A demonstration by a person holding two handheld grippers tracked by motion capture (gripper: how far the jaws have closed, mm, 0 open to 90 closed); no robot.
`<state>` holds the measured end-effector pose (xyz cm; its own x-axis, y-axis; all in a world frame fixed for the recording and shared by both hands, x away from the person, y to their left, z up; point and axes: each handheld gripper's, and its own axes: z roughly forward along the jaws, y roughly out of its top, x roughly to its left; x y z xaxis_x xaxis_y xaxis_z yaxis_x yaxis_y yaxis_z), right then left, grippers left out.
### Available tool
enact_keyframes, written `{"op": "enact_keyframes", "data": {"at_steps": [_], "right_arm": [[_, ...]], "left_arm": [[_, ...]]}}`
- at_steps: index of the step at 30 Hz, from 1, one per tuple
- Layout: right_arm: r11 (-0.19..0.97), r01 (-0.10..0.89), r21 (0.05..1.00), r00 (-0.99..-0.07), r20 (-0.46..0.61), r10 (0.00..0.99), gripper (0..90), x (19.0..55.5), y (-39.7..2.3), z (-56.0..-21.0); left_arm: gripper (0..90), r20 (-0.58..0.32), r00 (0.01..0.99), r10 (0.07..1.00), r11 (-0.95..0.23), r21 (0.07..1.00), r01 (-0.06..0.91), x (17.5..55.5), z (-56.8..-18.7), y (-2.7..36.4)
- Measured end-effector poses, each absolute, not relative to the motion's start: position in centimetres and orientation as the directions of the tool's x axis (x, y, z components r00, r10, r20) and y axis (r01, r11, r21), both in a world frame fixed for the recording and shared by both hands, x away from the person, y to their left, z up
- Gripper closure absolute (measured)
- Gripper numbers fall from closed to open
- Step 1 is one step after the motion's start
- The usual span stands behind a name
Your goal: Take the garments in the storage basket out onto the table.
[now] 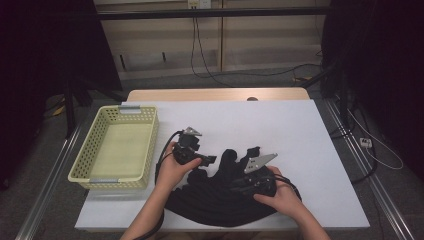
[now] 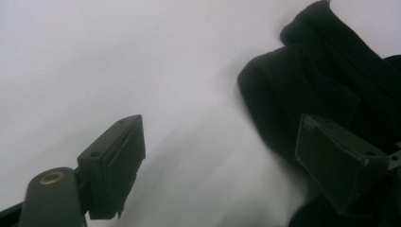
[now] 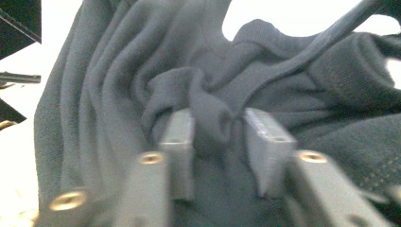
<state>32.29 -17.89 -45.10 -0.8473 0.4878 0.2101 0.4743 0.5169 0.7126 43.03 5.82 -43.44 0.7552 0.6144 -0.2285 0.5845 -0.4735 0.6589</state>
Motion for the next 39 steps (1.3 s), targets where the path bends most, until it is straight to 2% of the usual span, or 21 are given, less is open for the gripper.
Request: {"op": "enact_keyframes", "data": {"at_steps": [2,5,7,12,14,15,17,21,25,29,34,39], "right_arm": [[0.481,0.47,0.74,-0.837,0.201,0.509,49.2,32.2,-18.5,-44.4],[0.385,0.472,0.793,-0.796,0.195,0.574,43.8,32.4,-20.3,-43.2],[0.316,0.471,0.824,-0.75,0.184,0.636,43.3,32.7,-21.9,-42.5],[0.185,0.501,0.845,-0.596,0.182,0.782,41.6,33.4,-25.0,-42.2],[0.17,0.526,0.833,-0.547,0.179,0.818,40.3,33.9,-25.6,-42.5],[0.179,0.528,0.83,-0.535,0.161,0.83,40.3,34.2,-25.7,-42.7],[0.213,0.507,0.835,-0.51,0.091,0.855,40.4,34.8,-25.6,-42.9],[0.22,0.52,0.826,-0.505,0.089,0.858,40.5,36.1,-25.2,-43.4],[0.244,0.532,0.811,-0.47,0.043,0.882,41.4,37.1,-24.9,-43.8],[0.224,0.552,0.803,-0.461,0.07,0.884,41.8,37.4,-24.7,-44.4],[0.225,0.552,0.803,-0.453,0.063,0.889,41.8,37.7,-24.8,-44.1],[0.207,0.578,0.79,-0.443,0.09,0.892,41.8,38.8,-24.8,-44.2]], "left_arm": [[19.1,-0.184,0.773,0.608,-0.502,0.665,0.553,43.6,-44.0,4.7],[21.9,-0.195,0.792,0.578,-0.531,0.648,0.546,44.2,-44.7,3.2],[27.4,-0.183,0.807,0.562,-0.549,0.646,0.53,44.3,-44.9,2.1],[30.0,-0.11,0.836,0.537,-0.604,0.642,0.472,44.7,-45.1,-0.2],[35.6,-0.112,0.855,0.506,-0.618,0.645,0.45,44.7,-45.1,-0.9],[36.9,-0.079,0.863,0.499,-0.643,0.634,0.43,44.6,-45.1,-1.2],[38.5,-0.049,0.872,0.488,-0.665,0.625,0.408,44.2,-44.9,-1.6],[63.3,-0.073,0.885,0.459,-0.664,0.634,0.397,43.4,-44.8,-1.8],[79.5,-0.108,0.868,0.484,-0.624,0.653,0.429,42.6,-45.0,-1.8],[84.1,-0.158,0.85,0.502,-0.607,0.637,0.476,42.5,-44.2,-0.5],[84.4,-0.161,0.785,0.598,-0.51,0.679,0.528,42.8,-42.2,4.5],[84.3,-0.209,0.737,0.642,-0.425,0.703,0.57,42.6,-42.4,8.8]]}}
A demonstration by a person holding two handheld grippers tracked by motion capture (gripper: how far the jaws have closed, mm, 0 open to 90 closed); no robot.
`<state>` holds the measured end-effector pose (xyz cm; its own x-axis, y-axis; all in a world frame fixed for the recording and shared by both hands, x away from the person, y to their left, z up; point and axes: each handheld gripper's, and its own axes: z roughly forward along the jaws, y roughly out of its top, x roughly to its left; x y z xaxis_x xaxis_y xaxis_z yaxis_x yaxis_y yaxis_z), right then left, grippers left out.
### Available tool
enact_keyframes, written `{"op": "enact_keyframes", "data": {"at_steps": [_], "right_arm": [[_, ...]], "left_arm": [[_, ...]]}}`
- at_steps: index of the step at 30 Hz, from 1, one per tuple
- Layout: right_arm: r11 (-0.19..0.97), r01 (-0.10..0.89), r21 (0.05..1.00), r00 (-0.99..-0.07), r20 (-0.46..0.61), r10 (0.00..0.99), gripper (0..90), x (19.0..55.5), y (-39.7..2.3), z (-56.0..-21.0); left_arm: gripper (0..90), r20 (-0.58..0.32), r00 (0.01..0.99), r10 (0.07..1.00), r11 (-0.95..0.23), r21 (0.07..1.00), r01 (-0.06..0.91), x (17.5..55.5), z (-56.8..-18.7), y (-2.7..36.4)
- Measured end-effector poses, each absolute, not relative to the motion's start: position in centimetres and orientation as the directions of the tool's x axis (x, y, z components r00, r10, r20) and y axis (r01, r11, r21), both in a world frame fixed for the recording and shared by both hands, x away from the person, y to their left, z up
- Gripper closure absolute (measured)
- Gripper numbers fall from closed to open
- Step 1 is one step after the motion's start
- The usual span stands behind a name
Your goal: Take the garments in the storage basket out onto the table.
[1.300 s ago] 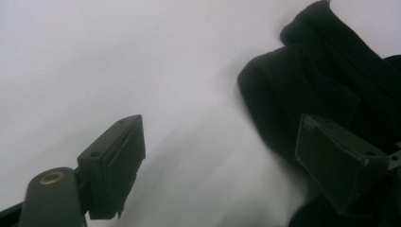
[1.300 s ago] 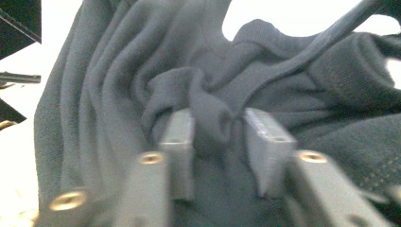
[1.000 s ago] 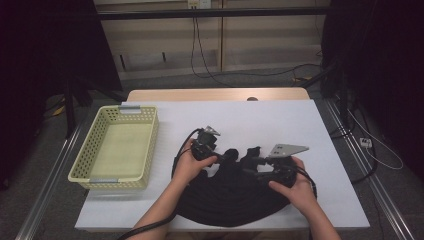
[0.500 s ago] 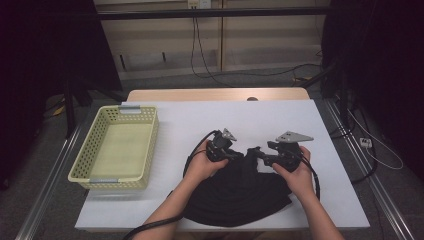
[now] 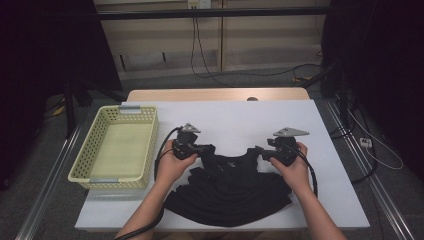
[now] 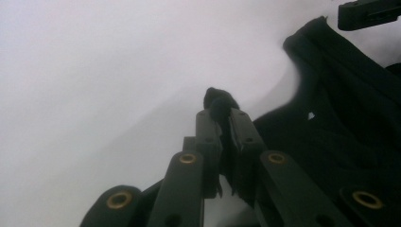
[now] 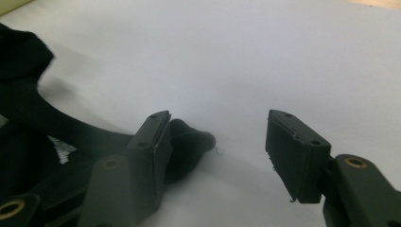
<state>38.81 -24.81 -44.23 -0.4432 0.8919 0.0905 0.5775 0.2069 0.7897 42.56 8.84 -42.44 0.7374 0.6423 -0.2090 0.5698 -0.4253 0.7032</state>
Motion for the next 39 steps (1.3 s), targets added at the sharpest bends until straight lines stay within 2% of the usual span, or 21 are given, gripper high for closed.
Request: {"op": "enact_keyframes", "data": {"at_steps": [3,8,12,15,17,18,21,24,25,29,31,34,39], "right_arm": [[0.192,0.604,0.774,-0.439,0.122,0.89,42.1,39.7,-24.3,-44.6],[0.135,0.586,0.799,-0.449,0.182,0.875,43.1,40.7,-23.9,-44.4],[0.219,0.635,0.741,-0.491,0.169,0.854,45.3,41.4,-23.0,-45.2],[0.292,0.645,0.706,-0.526,0.133,0.84,51.6,41.4,-22.6,-46.0],[0.29,0.644,0.708,-0.525,0.133,0.841,57.0,41.3,-22.6,-46.0],[0.302,0.64,0.707,-0.534,0.127,0.836,65.8,41.2,-22.6,-46.0],[0.343,0.636,0.691,-0.583,0.139,0.801,82.1,40.9,-22.1,-45.8],[0.383,0.624,0.681,-0.602,0.105,0.792,83.7,40.6,-22.1,-45.4],[0.383,0.613,0.691,-0.584,0.07,0.808,83.9,40.5,-22.5,-45.2],[0.287,0.611,0.738,-0.481,0.058,0.875,84.1,40.6,-24.9,-44.4],[0.255,0.621,0.741,-0.483,0.105,0.869,83.9,40.6,-25.5,-44.5],[0.285,0.618,0.732,-0.496,0.082,0.864,83.8,40.6,-25.3,-44.6],[0.308,0.616,0.725,-0.516,0.076,0.853,83.6,40.6,-24.8,-44.9]], "left_arm": [[84.0,-0.209,0.737,0.643,-0.433,0.693,0.576,42.6,-43.2,9.4],[83.0,-0.218,0.736,0.641,-0.417,0.706,0.572,42.7,-43.2,9.4],[81.3,-0.225,0.717,0.659,-0.399,0.704,0.588,43.0,-43.4,9.2],[79.4,-0.233,0.707,0.668,-0.381,0.709,0.594,43.0,-43.6,9.1],[77.9,-0.232,0.702,0.674,-0.379,0.707,0.597,43.1,-43.7,9.2],[76.7,-0.234,0.699,0.676,-0.375,0.707,0.6,43.2,-43.7,9.3],[71.2,-0.231,0.682,0.694,-0.363,0.706,0.608,43.3,-43.8,9.6],[61.1,-0.224,0.664,0.714,-0.35,0.707,0.615,43.5,-43.7,10.1],[56.6,-0.231,0.655,0.719,-0.336,0.71,0.619,43.6,-43.7,10.3],[45.8,-0.226,0.658,0.718,-0.339,0.713,0.614,44.1,-43.6,10.5],[43.7,-0.224,0.67,0.707,-0.348,0.715,0.606,44.4,-43.7,10.1],[39.5,-0.206,0.688,0.696,-0.378,0.709,0.595,44.9,-44.1,9.0],[37.4,-0.251,0.689,0.68,-0.366,0.698,0.616,45.6,-44.9,7.9]]}}
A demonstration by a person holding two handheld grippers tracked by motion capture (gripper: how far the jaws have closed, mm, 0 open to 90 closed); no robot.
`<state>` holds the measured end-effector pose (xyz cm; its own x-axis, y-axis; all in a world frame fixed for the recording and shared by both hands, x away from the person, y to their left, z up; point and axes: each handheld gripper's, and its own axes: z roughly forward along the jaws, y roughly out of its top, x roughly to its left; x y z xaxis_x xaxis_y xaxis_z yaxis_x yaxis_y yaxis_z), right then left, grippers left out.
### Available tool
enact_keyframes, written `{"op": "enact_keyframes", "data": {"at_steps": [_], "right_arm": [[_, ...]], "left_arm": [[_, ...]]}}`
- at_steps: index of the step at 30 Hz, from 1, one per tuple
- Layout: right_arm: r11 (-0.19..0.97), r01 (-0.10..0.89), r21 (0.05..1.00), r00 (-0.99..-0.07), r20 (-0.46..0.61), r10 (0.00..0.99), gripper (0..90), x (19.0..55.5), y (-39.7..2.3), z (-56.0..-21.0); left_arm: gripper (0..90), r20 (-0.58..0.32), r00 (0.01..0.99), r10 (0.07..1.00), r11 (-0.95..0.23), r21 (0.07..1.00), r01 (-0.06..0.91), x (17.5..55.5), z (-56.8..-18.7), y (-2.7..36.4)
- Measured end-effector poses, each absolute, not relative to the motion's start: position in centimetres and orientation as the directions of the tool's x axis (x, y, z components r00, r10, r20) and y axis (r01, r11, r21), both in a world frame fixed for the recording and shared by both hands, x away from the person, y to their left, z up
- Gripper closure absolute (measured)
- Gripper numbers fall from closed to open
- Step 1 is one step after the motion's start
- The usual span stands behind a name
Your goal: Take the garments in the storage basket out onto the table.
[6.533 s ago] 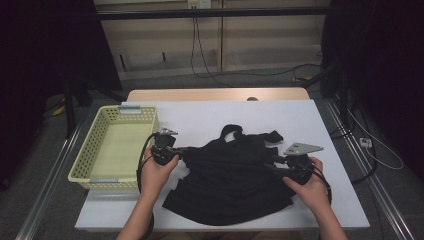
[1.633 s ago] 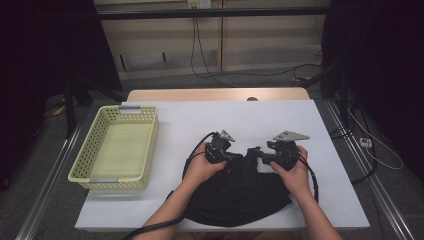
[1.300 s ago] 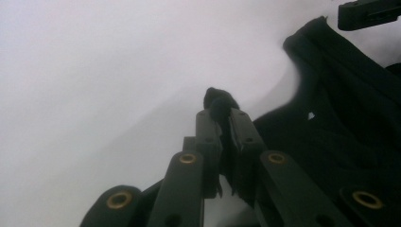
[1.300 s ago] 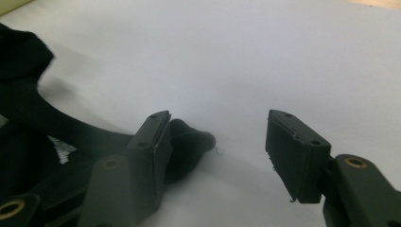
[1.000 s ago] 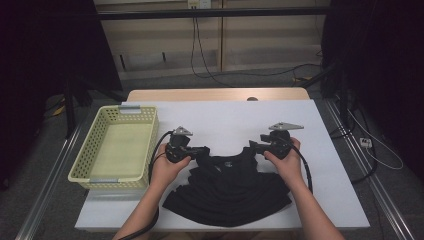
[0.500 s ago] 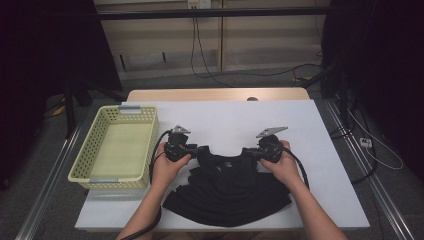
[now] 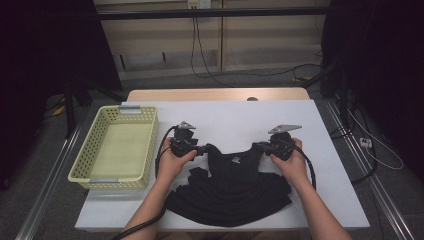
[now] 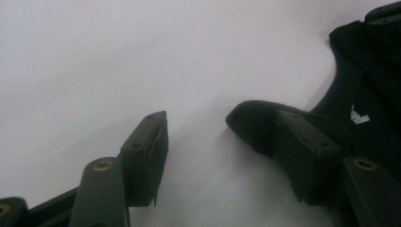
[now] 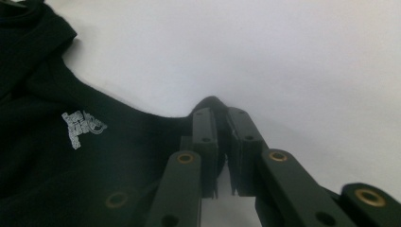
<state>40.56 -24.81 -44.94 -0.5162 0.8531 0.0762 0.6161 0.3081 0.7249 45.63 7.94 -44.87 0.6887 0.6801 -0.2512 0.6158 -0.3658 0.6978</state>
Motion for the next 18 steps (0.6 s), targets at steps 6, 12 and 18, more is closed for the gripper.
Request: {"op": "enact_keyframes", "data": {"at_steps": [6,12,18], "right_arm": [[0.311,0.623,0.717,-0.514,0.075,0.855,83.5,40.5,-24.8,-45.6],[0.304,0.625,0.719,-0.511,0.082,0.856,82.9,40.5,-24.7,-46.1],[0.295,0.629,0.72,-0.511,0.096,0.854,82.5,40.4,-24.9,-46.1]], "left_arm": [[30.5,-0.256,0.685,0.682,-0.344,0.715,0.609,45.7,-43.4,8.4],[27.6,-0.242,0.679,0.693,-0.367,0.692,0.621,46.4,-43.4,7.8],[37.0,-0.226,0.705,0.672,-0.436,0.65,0.623,46.6,-45.0,6.9]]}}
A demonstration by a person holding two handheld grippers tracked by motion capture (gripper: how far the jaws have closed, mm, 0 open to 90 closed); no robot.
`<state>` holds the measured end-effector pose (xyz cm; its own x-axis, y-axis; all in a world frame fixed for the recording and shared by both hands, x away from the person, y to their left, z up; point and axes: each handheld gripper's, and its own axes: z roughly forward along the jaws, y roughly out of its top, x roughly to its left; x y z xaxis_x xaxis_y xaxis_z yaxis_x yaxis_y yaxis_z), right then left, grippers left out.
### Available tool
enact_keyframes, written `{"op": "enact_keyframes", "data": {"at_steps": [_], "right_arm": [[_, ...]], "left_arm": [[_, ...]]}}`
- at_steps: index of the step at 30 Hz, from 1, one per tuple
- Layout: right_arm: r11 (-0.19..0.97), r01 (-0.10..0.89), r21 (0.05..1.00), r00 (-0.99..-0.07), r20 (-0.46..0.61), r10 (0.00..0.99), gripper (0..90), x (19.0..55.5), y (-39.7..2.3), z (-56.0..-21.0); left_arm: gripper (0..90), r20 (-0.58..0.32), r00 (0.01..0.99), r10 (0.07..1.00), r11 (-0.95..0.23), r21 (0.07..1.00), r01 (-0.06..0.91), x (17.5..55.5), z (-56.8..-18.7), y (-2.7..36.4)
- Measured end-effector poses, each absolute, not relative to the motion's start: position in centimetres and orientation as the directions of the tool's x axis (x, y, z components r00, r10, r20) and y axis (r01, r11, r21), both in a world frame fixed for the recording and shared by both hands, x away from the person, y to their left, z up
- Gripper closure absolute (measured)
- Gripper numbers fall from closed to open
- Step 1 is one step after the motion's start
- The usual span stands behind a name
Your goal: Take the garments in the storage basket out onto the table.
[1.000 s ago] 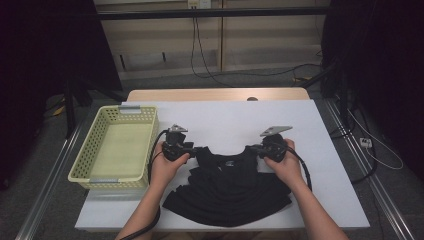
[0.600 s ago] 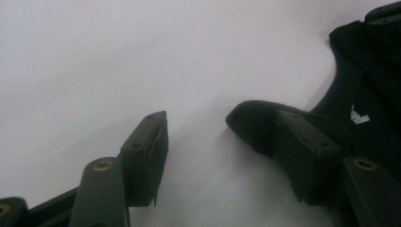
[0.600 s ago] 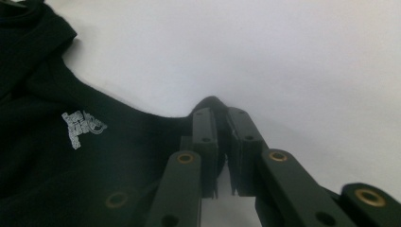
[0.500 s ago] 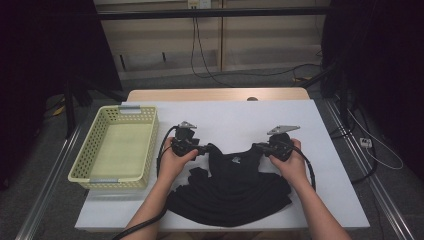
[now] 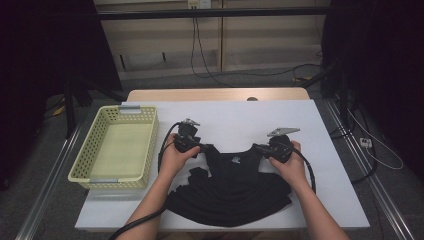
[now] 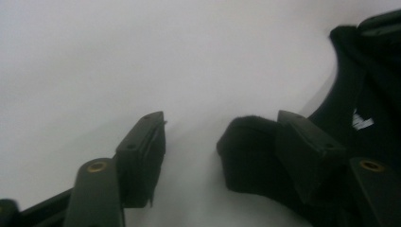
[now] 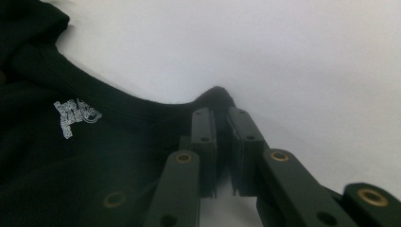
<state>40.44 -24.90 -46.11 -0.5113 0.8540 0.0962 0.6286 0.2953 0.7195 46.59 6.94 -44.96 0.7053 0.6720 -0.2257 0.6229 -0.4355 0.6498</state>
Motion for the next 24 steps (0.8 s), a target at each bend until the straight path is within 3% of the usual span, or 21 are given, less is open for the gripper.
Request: {"op": "enact_keyframes", "data": {"at_steps": [5,11,15,20,24], "right_arm": [[0.299,0.631,0.716,-0.515,0.098,0.852,82.6,40.4,-25.1,-46.0],[0.304,0.624,0.72,-0.521,0.094,0.848,83.0,40.4,-25.1,-46.0],[0.292,0.601,0.744,-0.519,0.086,0.85,83.1,40.4,-25.1,-45.6],[0.242,0.54,0.806,-0.503,0.079,0.861,83.1,40.5,-25.6,-44.3],[0.222,0.517,0.827,-0.489,0.073,0.869,82.7,40.9,-26.1,-43.8]], "left_arm": [[51.9,-0.243,0.707,0.664,-0.435,0.643,0.63,45.9,-45.1,7.2],[67.7,-0.163,0.767,0.621,-0.54,0.621,0.568,44.4,-44.7,6.5],[85.6,-0.18,0.78,0.6,-0.565,0.596,0.571,44.2,-44.0,6.4],[87.2,-0.173,0.737,0.653,-0.458,0.685,0.566,45.1,-41.4,7.8],[87.2,-0.16,0.725,0.67,-0.453,0.686,0.57,45.7,-40.7,8.0]]}}
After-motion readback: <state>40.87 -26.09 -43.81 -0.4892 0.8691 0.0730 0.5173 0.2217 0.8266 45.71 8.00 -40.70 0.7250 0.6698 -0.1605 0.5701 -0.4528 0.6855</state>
